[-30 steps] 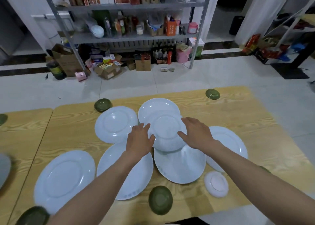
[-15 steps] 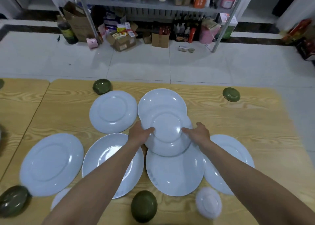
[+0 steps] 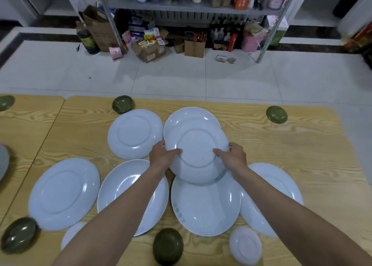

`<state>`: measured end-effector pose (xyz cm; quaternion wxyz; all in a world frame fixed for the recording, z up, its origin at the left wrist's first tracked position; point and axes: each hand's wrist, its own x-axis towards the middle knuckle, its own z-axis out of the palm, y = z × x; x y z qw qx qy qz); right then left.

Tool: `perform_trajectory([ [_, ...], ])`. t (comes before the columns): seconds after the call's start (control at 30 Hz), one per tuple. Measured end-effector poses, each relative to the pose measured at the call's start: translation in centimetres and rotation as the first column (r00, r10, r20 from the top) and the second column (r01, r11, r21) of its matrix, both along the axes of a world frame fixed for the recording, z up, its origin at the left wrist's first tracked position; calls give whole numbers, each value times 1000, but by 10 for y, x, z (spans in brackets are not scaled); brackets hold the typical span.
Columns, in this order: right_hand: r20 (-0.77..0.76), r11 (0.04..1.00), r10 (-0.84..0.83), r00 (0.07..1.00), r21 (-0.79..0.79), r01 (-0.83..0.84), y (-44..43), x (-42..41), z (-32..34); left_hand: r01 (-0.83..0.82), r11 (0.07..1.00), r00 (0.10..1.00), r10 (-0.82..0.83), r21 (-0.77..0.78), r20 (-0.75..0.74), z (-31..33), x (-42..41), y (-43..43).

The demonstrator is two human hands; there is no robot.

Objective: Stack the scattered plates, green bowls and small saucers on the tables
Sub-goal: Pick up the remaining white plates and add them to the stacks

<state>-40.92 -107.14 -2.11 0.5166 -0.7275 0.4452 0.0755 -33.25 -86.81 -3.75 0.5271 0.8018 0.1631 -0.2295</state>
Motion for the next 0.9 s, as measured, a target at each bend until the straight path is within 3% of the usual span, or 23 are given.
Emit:
perform_trajectory([
  [0.2, 198, 991, -134, 971, 11, 135, 14, 5, 37, 41, 998, 988, -33, -51, 148, 38, 0, -4],
  [0.33, 304, 955, -296, 906, 130, 268, 19, 10, 68, 7, 961, 990, 32, -276, 138, 71, 0, -10],
  [0.5, 430, 890, -446, 785, 309, 336, 25, -2, 99, -128, 773, 990, 135, -621, -36, 102, -7, -10],
  [0.57, 457, 858, -499, 736, 380, 346, 27, -9, 104, -155, 714, 987, 136, -683, -82, 105, -7, -8],
  [0.73, 434, 830, -547, 716, 392, 396, 24, -26, 101, -231, 687, 972, 197, -689, -129, 100, -15, -7],
  [0.9, 434, 900, -409, 803, 336, 277, 16, -56, 84, 5, 804, 999, 22, -595, 39, 93, -31, 6],
])
